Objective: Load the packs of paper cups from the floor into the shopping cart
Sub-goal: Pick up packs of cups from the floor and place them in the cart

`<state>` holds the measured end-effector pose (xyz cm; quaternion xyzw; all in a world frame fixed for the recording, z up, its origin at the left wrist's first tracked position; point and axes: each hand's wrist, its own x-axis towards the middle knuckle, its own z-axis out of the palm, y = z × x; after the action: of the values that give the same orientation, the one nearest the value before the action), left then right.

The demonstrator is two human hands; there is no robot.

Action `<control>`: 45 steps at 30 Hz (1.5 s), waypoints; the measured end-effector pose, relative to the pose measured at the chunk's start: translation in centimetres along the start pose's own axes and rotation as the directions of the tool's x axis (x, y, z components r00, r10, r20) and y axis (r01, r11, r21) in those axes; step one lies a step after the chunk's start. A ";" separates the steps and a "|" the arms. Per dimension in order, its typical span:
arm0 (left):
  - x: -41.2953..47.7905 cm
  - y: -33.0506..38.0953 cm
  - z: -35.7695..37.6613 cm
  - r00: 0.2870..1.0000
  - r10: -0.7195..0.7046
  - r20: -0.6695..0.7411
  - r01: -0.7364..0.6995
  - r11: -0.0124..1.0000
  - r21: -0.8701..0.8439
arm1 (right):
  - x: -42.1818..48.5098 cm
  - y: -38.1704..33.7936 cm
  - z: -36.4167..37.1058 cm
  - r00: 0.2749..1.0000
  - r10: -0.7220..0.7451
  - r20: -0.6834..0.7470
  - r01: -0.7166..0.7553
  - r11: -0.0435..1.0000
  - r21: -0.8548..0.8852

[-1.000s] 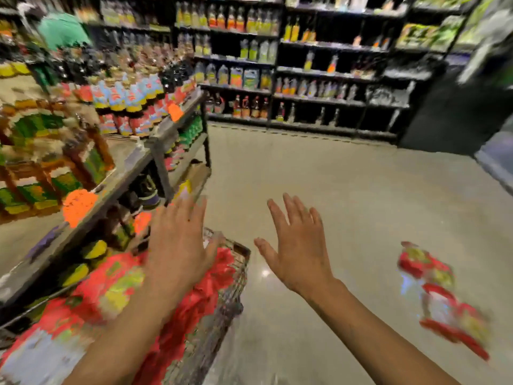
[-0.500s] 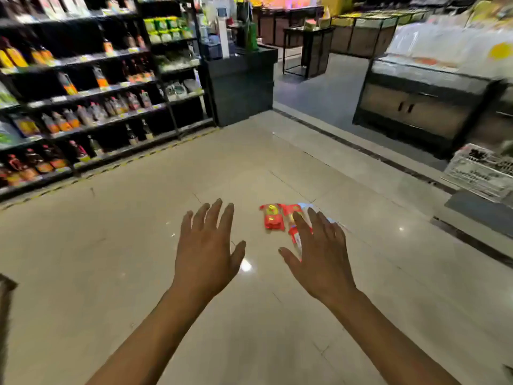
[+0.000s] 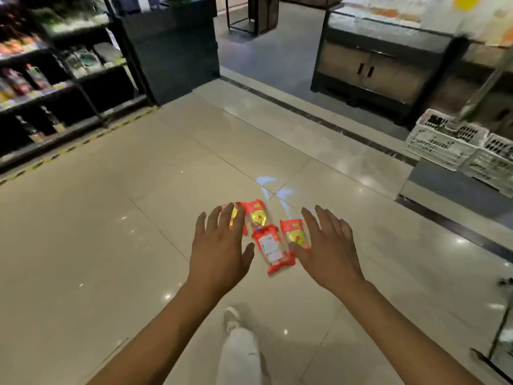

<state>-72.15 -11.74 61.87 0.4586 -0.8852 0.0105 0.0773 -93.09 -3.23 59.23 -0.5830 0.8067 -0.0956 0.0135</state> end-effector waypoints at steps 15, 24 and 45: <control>32.1 -5.8 39.8 0.930 0.008 0.368 0.015 0.998 -0.058 | 32.0 12.6 34.2 0.881 0.093 0.464 -0.018 0.986 -0.164; 31.1 -3.3 76.3 0.594 -0.319 0.738 0.652 0.728 -0.211 | 36.1 28.5 67.3 0.665 0.330 0.670 -0.539 0.833 0.125; 33.8 -8.3 64.7 0.621 -0.496 0.607 0.715 0.040 -0.698 | 39.0 25.8 55.5 0.733 0.455 0.505 -0.679 0.456 0.575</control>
<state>-92.83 -49.76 2.48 0.6613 -0.4514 -0.5562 0.2226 -122.39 -39.86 3.84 -0.2269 0.8355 -0.3150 0.3890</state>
